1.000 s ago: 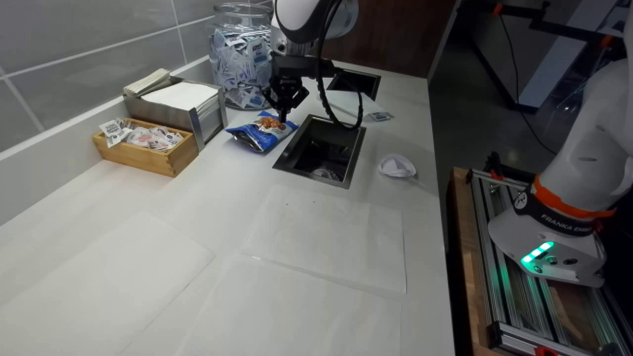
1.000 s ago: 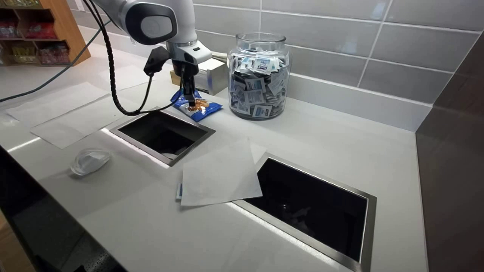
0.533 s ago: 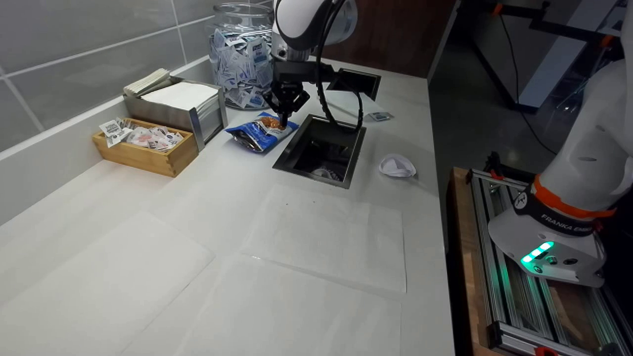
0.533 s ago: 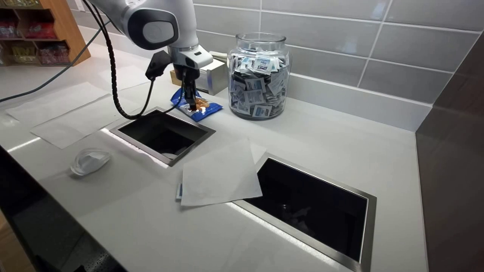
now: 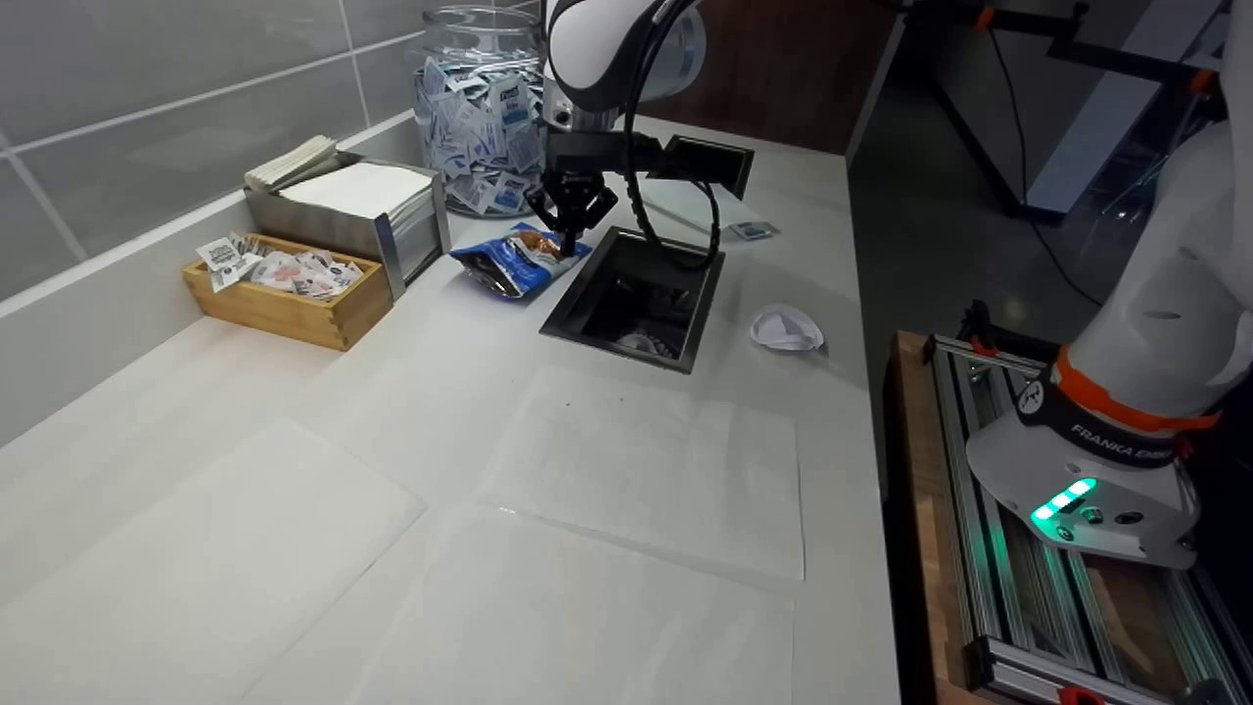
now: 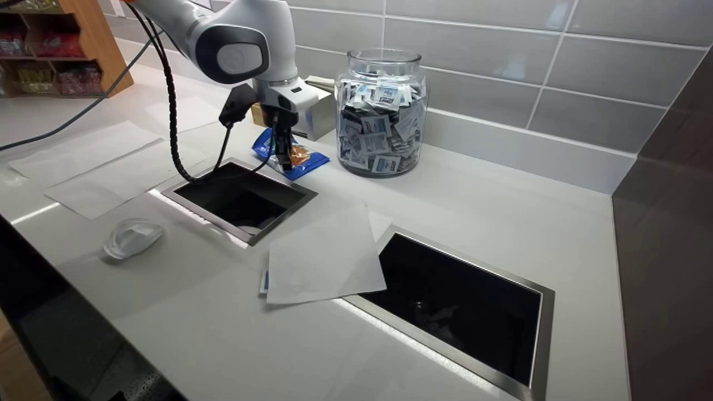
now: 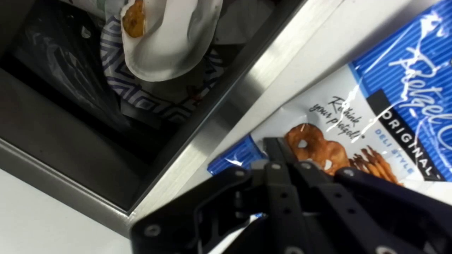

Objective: Press down on the blue and white packet nine times

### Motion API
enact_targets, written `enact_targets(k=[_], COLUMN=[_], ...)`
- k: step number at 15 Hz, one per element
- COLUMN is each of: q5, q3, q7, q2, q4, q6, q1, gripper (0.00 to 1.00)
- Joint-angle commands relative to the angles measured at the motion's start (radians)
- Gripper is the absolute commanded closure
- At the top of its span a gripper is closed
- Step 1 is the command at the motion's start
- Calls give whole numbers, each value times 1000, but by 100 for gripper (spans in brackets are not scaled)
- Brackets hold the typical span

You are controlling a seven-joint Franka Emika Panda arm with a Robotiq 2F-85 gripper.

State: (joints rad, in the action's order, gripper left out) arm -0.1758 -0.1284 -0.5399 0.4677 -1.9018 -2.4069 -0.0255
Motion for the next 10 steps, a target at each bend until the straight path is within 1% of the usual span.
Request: enact_targets(k=[1, 4, 6, 7, 10], q5=[0, 18, 10, -11, -23], q3=[-2, -9, -5, 2, 8], q7=[-10, -21, -11, -3, 11], q2=[-32, -77, -86, -77, -39], q4=[-14, -25, -8, 11, 61], q6=[12, -1, -14, -25, -36], q1=[14, 28, 21, 10, -2], gripper=[100, 100, 100, 100, 100])
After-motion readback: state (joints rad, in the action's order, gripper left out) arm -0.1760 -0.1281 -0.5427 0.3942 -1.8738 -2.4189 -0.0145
